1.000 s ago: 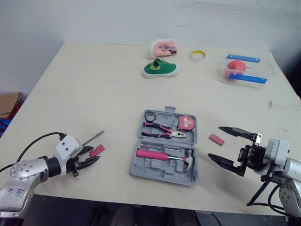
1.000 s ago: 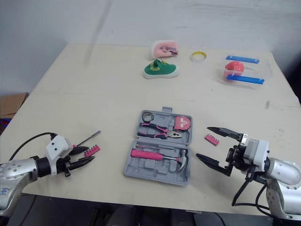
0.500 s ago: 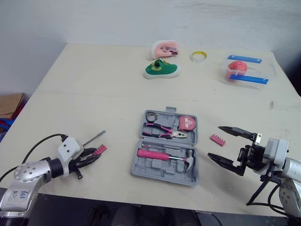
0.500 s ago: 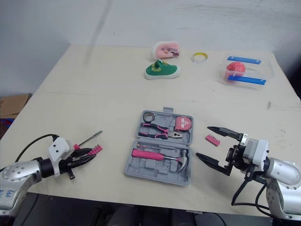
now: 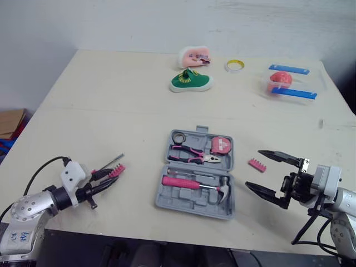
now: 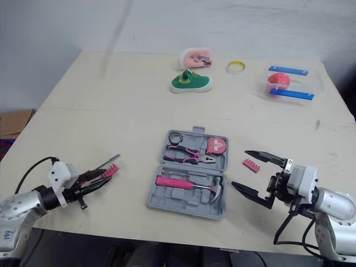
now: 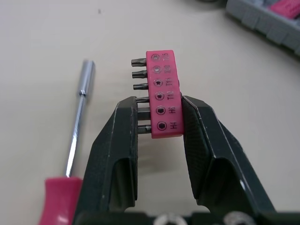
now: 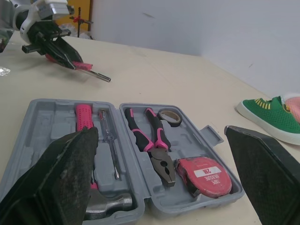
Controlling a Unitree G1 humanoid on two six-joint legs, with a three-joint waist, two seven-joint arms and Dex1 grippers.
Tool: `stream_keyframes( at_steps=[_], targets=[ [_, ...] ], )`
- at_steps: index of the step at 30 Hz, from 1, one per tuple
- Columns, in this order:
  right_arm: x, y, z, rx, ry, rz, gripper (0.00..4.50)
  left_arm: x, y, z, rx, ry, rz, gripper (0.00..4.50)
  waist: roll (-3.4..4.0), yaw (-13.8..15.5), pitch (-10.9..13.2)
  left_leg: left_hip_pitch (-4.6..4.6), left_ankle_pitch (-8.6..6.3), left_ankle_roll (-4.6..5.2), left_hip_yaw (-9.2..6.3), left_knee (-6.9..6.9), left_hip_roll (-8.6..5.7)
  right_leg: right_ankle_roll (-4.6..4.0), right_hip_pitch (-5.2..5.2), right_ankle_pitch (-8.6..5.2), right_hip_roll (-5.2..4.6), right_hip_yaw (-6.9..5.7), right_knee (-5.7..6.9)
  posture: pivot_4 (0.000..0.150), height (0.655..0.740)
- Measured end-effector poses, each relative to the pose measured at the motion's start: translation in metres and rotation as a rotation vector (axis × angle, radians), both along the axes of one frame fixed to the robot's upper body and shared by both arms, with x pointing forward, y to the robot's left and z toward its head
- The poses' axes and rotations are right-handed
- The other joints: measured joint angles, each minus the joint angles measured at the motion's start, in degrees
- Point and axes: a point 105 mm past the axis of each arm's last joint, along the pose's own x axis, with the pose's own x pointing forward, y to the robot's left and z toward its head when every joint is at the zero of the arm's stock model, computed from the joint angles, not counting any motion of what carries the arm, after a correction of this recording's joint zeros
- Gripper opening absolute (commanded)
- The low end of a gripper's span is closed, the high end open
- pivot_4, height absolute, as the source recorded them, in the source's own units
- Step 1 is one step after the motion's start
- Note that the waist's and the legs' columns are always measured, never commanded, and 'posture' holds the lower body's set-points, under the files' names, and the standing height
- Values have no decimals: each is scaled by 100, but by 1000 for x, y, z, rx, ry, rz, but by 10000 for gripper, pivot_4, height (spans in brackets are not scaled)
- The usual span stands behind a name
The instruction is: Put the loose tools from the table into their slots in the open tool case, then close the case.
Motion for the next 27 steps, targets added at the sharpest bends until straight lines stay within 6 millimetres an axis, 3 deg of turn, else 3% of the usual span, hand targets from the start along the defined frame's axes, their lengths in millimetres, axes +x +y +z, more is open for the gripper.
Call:
stream_keyframes(
  at_steps=[3,5,12,22,27],
  targets=[
    [-3,-3,0,-17,1,2,45000,3,-31,54,127,-132,-279,6736,-22,61,12,-2,7,-7,-11,1,-4,-3,5,2,-1,-7,-1,1500,7400],
    [-3,-3,0,-19,2,5,45000,-4,-51,69,190,-164,-429,6736,6,34,5,-4,4,-3,2,-4,-8,3,7,4,-1,2,-1,1500,7400],
    [-8,-3,-4,-25,20,13,45000,-13,-79,55,282,-26,-655,6736,3,-23,16,-10,5,-6,3,-3,15,4,-1,5,39,16,5,1500,7400],
    [-19,0,-8,-31,42,21,45000,-7,-108,41,443,96,-713,6736,1,-6,17,-8,5,-6,8,3,14,7,-1,7,43,34,10,1500,7400],
    [-22,1,-11,-30,58,21,45000,-3,-126,21,532,168,-723,6736,-2,2,19,-7,6,-6,8,8,14,9,-1,8,49,42,15,1500,7400]
  ],
)
